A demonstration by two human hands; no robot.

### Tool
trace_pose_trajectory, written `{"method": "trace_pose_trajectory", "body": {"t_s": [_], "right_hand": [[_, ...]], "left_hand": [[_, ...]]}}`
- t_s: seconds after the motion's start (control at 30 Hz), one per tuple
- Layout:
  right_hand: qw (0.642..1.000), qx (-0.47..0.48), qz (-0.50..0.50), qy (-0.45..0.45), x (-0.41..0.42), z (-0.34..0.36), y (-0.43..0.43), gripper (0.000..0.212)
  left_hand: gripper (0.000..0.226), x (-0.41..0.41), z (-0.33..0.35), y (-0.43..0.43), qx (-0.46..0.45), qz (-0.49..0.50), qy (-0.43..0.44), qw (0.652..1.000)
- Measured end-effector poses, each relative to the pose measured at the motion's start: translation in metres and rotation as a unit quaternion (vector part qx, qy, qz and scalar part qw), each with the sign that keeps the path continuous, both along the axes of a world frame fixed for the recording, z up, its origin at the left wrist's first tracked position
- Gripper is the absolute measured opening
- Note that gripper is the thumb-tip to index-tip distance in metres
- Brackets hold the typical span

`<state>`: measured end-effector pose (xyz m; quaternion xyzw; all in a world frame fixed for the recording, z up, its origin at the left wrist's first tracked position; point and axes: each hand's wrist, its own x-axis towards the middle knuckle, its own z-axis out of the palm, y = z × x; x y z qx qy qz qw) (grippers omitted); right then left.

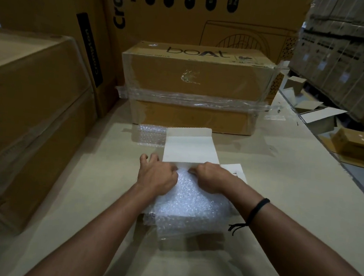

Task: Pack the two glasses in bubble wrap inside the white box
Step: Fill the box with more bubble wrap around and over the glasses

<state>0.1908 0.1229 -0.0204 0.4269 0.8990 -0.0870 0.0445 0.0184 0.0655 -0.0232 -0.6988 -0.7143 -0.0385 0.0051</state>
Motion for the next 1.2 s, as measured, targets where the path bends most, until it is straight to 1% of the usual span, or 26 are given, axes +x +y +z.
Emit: {"method": "trace_pose_trajectory", "body": {"t_s": [0.1, 0.13, 0.2, 0.23, 0.27, 0.33, 0.4, 0.47, 0.53, 0.6, 0.63, 0.67, 0.7, 0.73, 0.77, 0.83, 0.87, 0.93, 1.07, 1.13, 1.2], "right_hand": [[0.999, -0.03, 0.008, -0.01, 0.003, 0.002, 0.0, 0.045], [0.999, -0.04, 0.004, 0.003, 0.006, 0.004, 0.0, 0.047], [0.999, -0.016, -0.024, 0.038, 0.013, 0.009, 0.003, 0.047], [0.998, 0.024, -0.046, 0.045, 0.018, 0.013, 0.005, 0.047], [0.995, 0.064, -0.068, 0.032, 0.022, 0.017, 0.006, 0.046], [0.99, 0.1, -0.091, -0.044, 0.028, 0.023, 0.005, 0.039], [0.986, 0.096, -0.075, -0.114, 0.028, 0.02, 0.001, 0.034], [0.984, 0.095, -0.057, -0.141, 0.026, 0.014, -0.002, 0.033], [0.988, 0.078, -0.055, -0.123, 0.027, 0.013, 0.0, 0.034], [0.994, 0.051, -0.077, -0.06, 0.036, 0.018, 0.0, 0.035], [0.995, 0.047, -0.089, -0.016, 0.043, 0.023, -0.001, 0.034], [0.994, 0.048, -0.094, 0.021, 0.051, 0.027, -0.004, 0.03], [0.994, 0.05, -0.09, 0.045, 0.06, 0.03, -0.007, 0.022], [0.995, 0.044, -0.077, 0.049, 0.068, 0.031, -0.012, 0.012], [0.997, 0.034, -0.054, 0.038, 0.073, 0.032, -0.019, 0.006], [1.0, 0.018, -0.014, -0.005, 0.081, 0.028, -0.03, 0.014], [1.0, 0.008, -0.004, -0.028, 0.083, 0.025, -0.035, 0.02], [0.998, 0.007, 0.01, -0.062, 0.084, 0.022, -0.04, 0.032], [0.995, 0.03, 0.008, -0.1, 0.075, 0.022, -0.047, 0.041], [0.993, 0.043, -0.003, -0.109, 0.07, 0.022, -0.052, 0.043], [0.993, 0.049, -0.016, -0.108, 0.067, 0.022, -0.055, 0.043]], "left_hand": [[0.045, -0.001, 0.005, -0.004, 0.132, 0.02, -0.005, 0.991], [0.043, -0.002, 0.005, -0.005, 0.136, 0.019, -0.001, 0.991], [0.04, -0.004, 0.003, -0.005, 0.079, 0.015, 0.019, 0.997], [0.04, -0.005, 0.001, -0.004, 0.05, 0.016, 0.03, 0.998], [0.04, -0.006, 0.0, -0.004, 0.028, 0.017, 0.036, 0.999], [0.04, -0.006, 0.0, -0.002, 0.0, 0.013, 0.036, 0.999], [0.041, -0.007, 0.004, 0.003, -0.043, 0.011, 0.016, 0.999], [0.04, -0.009, 0.009, 0.007, -0.071, 0.006, -0.03, 0.997], [0.035, -0.011, 0.016, 0.006, -0.053, 0.011, -0.103, 0.993], [0.029, -0.017, 0.023, 0.0, 0.034, 0.043, -0.159, 0.986], [0.025, -0.021, 0.026, -0.004, 0.089, 0.052, -0.176, 0.979], [0.017, -0.028, 0.028, -0.009, 0.123, 0.047, -0.182, 0.975], [0.009, -0.036, 0.03, -0.014, 0.115, 0.027, -0.186, 0.975], [0.009, -0.042, 0.029, -0.021, 0.072, -0.002, -0.185, 0.98], [0.012, -0.045, 0.028, -0.028, 0.013, -0.034, -0.17, 0.985], [0.008, -0.044, 0.023, -0.041, -0.082, -0.074, -0.108, 0.988], [0.013, -0.04, 0.021, -0.045, -0.101, -0.082, -0.076, 0.989], [0.022, -0.033, 0.018, -0.046, -0.096, -0.079, -0.033, 0.992], [0.021, -0.012, 0.014, -0.045, -0.06, -0.06, 0.072, 0.994], [0.017, -0.005, 0.009, -0.048, -0.041, -0.055, 0.092, 0.993], [0.022, -0.007, 0.006, -0.05, -0.035, -0.055, 0.088, 0.994]]}}
